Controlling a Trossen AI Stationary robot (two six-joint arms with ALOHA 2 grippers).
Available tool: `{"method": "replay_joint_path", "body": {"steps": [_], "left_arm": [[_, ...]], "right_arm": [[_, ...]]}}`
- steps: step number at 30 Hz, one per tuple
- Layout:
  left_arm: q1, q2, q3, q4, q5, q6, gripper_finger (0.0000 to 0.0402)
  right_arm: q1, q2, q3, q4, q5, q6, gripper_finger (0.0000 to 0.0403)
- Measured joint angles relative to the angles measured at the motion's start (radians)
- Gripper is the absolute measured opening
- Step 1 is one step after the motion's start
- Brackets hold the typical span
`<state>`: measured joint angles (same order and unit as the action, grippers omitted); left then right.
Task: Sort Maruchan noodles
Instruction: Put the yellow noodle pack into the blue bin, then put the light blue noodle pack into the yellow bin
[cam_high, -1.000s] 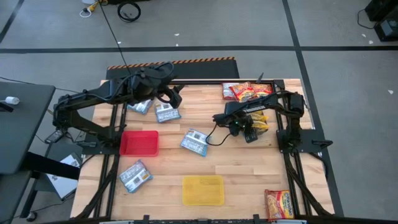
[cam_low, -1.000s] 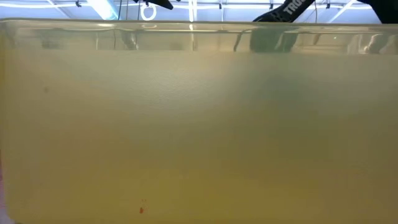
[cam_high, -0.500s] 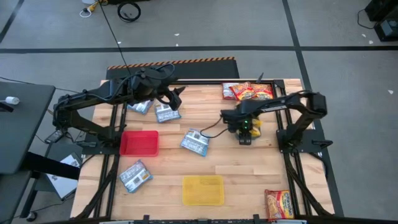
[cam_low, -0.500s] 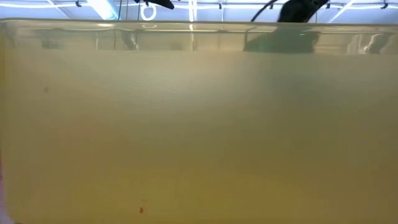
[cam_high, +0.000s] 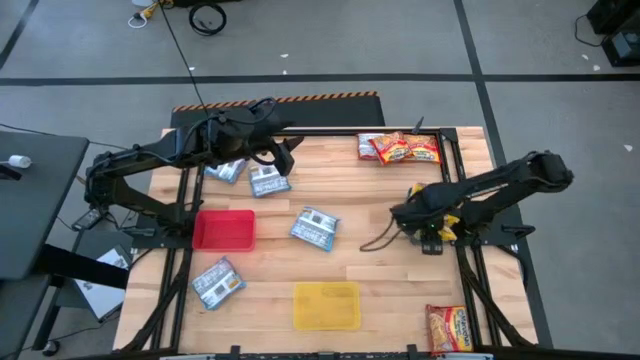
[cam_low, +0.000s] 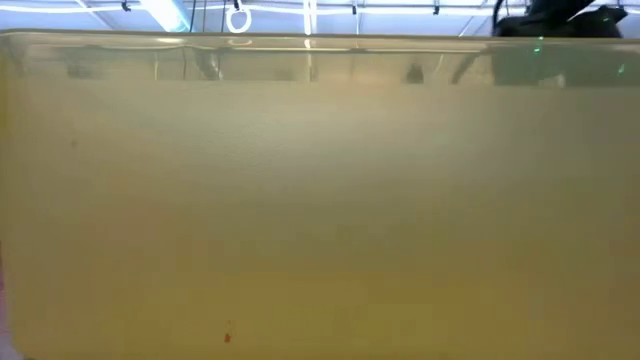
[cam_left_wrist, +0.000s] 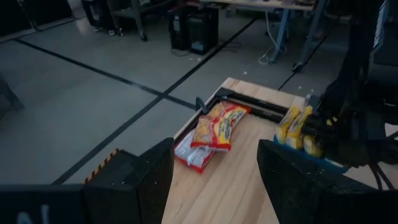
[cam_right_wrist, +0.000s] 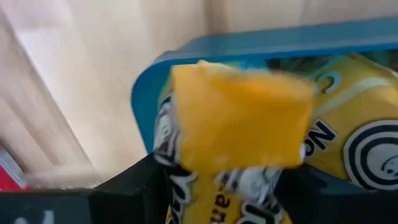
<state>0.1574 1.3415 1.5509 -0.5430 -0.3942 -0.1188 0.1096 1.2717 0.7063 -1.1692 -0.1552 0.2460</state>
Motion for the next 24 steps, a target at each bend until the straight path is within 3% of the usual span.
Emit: {"method": "replay_joint_path", "body": {"steps": [8, 17, 24], "left_arm": [[0.000, 0.000, 0.000, 0.008, 0.027, -0.026, 0.0233], [-0.018, -0.027, 0.001, -0.034, 0.049, -0.048, 0.0233], [-0.015, -0.036, 0.001, -0.036, 0.102, -0.041, 0.0233]], "right_arm": [[0.124, -0.032, -0.001, -0.015, -0.032, 0.045, 0.0228], [0.172, -0.033, 0.042, -0.124, -0.064, 0.031, 0.0302], [0.172, -0.034, 0.184, -0.229, 0.020, -0.004, 0.0331]]}}
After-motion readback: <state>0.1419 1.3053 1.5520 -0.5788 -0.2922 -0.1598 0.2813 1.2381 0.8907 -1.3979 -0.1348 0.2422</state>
